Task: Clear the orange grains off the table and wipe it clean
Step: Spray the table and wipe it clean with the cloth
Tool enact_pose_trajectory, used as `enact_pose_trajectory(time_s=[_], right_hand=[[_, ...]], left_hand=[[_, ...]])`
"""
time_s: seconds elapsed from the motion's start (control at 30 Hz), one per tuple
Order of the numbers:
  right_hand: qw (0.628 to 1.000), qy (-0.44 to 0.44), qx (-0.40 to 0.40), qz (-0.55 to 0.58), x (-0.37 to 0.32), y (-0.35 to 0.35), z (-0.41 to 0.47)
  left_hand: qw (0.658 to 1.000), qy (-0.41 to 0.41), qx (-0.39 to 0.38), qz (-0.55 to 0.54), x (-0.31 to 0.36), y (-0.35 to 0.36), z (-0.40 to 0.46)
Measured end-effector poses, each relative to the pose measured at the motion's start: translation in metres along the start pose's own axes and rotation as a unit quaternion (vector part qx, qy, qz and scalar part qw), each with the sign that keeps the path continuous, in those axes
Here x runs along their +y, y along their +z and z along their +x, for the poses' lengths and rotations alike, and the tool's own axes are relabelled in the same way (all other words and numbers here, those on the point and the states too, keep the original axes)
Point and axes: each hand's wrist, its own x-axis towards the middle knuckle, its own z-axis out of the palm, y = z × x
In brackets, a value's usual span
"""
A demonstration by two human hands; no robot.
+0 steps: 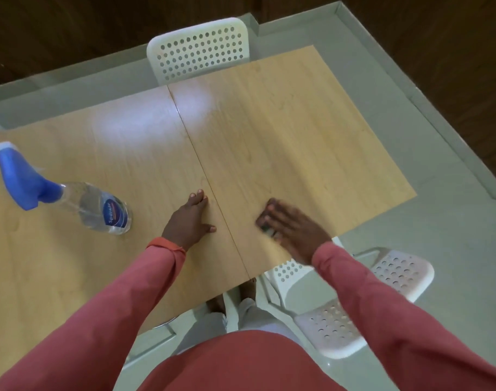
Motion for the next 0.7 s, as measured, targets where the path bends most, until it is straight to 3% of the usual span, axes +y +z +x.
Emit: enact_pose_trajectory(time_s=[0.1,0.17,0.23,0.37,0.47,0.53,0.63,0.7], right_hand=[[0.967,0.251,-0.004,0.048,0.069,-0.014,0.021],[0.942,0.326,-0.009,0.076,0.081,-0.026,0.056],[0.959,0.277,-0.007,0.062,0.053,-0.039,0.088],[0.998,0.047,0.008,0.05,-0.036,-0.037,0.073],[0.995,-0.051,-0.034,0.073,-0.017,-0.012,0.035],[0.998,-0.024,-0.032,0.039,0.023,-0.01,0.034],[0.983,0.171,-0.014,0.065,0.07,-0.025,0.077],[0.967,0.246,-0.013,0.063,0.084,-0.037,0.124]], left_hand=[[1.0,-0.001,0.002,0.001,0.001,0.0,0.001],[1.0,0.0,0.003,0.004,0.002,-0.001,0.001],[1.0,0.004,0.005,0.016,0.002,-0.004,0.002],[0.999,-0.016,0.05,0.015,-0.003,-0.024,0.013],[0.997,-0.049,0.06,-0.015,-0.011,-0.039,0.022],[0.995,-0.083,0.031,-0.036,-0.019,-0.046,0.028],[0.994,-0.103,-0.004,-0.031,-0.025,-0.05,0.034],[0.994,-0.108,-0.008,-0.027,-0.025,-0.049,0.036]])
